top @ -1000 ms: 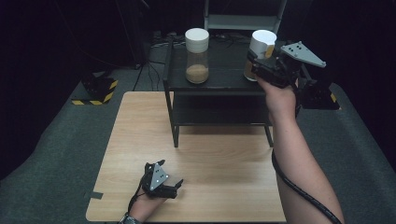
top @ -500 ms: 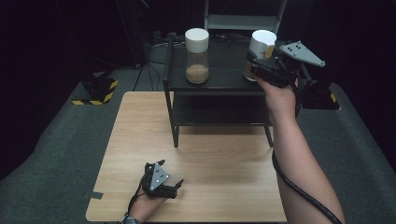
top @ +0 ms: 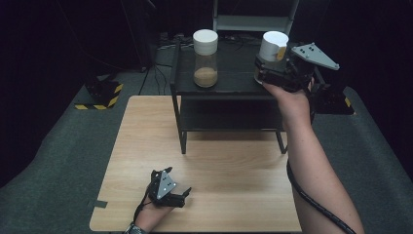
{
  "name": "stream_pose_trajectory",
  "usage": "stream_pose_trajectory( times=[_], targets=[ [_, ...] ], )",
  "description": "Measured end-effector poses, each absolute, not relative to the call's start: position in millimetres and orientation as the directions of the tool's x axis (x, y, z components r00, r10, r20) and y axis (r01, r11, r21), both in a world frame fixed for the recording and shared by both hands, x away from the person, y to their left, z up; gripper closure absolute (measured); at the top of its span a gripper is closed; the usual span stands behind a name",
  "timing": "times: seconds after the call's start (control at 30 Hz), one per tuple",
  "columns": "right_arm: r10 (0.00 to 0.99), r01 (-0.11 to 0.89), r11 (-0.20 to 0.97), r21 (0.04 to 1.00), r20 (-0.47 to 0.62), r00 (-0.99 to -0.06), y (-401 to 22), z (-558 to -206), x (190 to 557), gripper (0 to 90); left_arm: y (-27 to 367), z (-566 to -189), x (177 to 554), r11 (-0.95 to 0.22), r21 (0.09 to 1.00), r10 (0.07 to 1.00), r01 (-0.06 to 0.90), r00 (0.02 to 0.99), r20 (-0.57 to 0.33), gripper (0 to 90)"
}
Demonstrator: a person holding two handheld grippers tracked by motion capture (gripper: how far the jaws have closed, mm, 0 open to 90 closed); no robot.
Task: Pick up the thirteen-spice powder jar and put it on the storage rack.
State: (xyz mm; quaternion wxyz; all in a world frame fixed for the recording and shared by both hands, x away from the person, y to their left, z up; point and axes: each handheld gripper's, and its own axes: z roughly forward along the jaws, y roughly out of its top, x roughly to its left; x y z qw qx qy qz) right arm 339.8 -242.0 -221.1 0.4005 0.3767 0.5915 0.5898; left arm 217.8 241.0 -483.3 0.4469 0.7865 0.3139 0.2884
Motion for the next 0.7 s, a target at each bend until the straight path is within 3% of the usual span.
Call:
stream_pose_trajectory(
  times=[0.7],
  targets=[
    [0.909, -0.056, 0.006, 0.998, -0.029, -0.415, -263, -236, 301, 0.0, 239, -483, 217, -0.413, 0.879, 0.753, 0.237, 0.631, 0.184, 0.9]
  ],
)
